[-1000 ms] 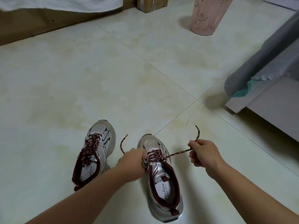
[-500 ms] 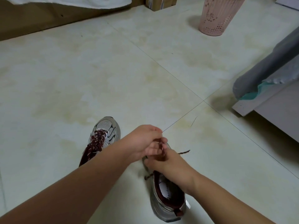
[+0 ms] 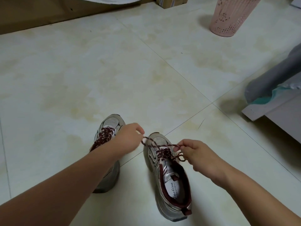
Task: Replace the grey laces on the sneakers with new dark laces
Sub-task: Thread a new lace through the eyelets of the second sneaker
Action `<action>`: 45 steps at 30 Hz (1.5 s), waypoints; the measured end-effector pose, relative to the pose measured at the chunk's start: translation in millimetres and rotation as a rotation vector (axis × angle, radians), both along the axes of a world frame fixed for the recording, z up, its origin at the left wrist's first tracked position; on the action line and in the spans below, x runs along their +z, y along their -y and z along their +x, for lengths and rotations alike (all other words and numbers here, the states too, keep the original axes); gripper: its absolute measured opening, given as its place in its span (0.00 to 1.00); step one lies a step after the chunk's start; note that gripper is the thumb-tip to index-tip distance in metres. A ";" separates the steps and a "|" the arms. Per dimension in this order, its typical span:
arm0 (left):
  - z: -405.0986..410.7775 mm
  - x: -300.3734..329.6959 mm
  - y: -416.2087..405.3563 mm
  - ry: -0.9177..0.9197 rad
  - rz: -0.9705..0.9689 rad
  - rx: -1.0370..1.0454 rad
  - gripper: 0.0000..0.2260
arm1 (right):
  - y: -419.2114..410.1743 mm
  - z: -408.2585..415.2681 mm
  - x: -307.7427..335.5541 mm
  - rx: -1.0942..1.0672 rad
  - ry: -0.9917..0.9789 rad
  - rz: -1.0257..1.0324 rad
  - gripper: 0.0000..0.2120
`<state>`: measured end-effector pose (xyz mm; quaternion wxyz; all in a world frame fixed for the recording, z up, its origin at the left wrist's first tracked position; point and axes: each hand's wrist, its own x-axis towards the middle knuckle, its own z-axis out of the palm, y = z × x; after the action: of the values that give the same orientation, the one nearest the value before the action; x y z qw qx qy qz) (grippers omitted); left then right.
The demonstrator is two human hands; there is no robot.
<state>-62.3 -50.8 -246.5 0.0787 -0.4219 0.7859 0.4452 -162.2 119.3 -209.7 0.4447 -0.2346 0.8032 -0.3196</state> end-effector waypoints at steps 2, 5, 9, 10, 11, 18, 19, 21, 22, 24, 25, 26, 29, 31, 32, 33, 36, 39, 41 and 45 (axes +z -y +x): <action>-1.9 8.6 -7.1 -0.133 -0.197 -0.250 0.09 | 12.2 3.5 5.3 0.180 -0.153 0.017 0.17; -4.4 24.8 -27.6 -0.367 0.176 -0.341 0.09 | 25.1 10.3 9.3 0.372 -0.216 -0.008 0.18; -1.9 21.3 -27.6 -0.366 0.423 -0.207 0.06 | 23.5 13.6 1.0 0.251 -0.217 -0.061 0.05; 0.6 21.0 -25.9 -0.332 0.499 -0.183 0.05 | 21.4 12.7 -2.0 0.222 -0.233 -0.062 0.04; 2.8 19.3 -23.7 -0.303 0.541 -0.179 0.03 | 19.3 11.3 -3.8 0.208 -0.238 -0.066 0.05; 12.7 9.9 -10.5 -0.186 0.328 -0.239 0.11 | 19.9 7.9 0.3 0.102 -0.092 -0.112 0.14; 12.7 11.3 -12.1 -0.194 0.392 -0.258 0.11 | 22.4 11.4 -0.4 0.083 -0.110 -0.136 0.14; 12.7 11.4 -16.6 -0.211 0.524 -0.275 0.10 | 27.6 18.0 -3.8 0.069 -0.175 -0.187 0.13; 13.1 10.1 -17.9 -0.215 0.542 -0.271 0.09 | 29.6 19.9 -6.0 0.069 -0.206 -0.204 0.14; 15.6 6.5 -16.6 -0.222 0.514 -0.245 0.07 | 31.6 21.0 -10.7 0.044 -0.213 -0.232 0.15; 17.5 4.4 -14.7 -0.223 0.503 -0.228 0.07 | 31.2 21.4 -12.8 0.019 -0.199 -0.240 0.15; 19.4 2.5 -13.0 -0.214 0.496 -0.218 0.06 | 29.9 22.1 -15.8 0.002 -0.195 -0.240 0.16; 21.0 -1.2 -11.7 -0.177 0.460 -0.244 0.03 | 26.0 29.1 -24.5 0.021 -0.238 -0.192 0.16; 18.5 -6.8 -12.0 -0.142 0.373 -0.272 0.06 | 25.0 32.3 -30.0 0.047 -0.262 -0.118 0.14; 17.5 -11.2 -11.8 -0.109 0.304 -0.293 0.09 | 24.1 32.2 -32.5 0.057 -0.276 -0.071 0.14; 17.4 -15.6 -11.7 -0.072 0.226 -0.317 0.10 | 22.9 31.4 -34.6 0.072 -0.315 -0.010 0.13; 21.8 -29.1 -13.2 -0.027 0.036 -0.355 0.11 | 18.2 32.0 -41.4 0.237 -0.562 0.274 0.17; 26.0 -39.1 -20.3 -0.037 -0.052 -0.367 0.06 | 12.5 38.8 -53.7 0.298 -0.514 0.378 0.18; 26.5 -43.7 -26.8 -0.060 -0.050 -0.322 0.04 | 10.1 39.5 -62.5 0.154 -0.343 0.226 0.04; 25.3 -49.8 -36.9 -0.079 -0.096 -0.265 0.05 | 3.1 33.6 -75.1 0.022 -0.144 0.048 0.10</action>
<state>-37.1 -13.9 -296.3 0.0853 -0.2999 0.8575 0.4092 -128.6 116.2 -284.8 0.3948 -0.2549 0.8379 -0.2776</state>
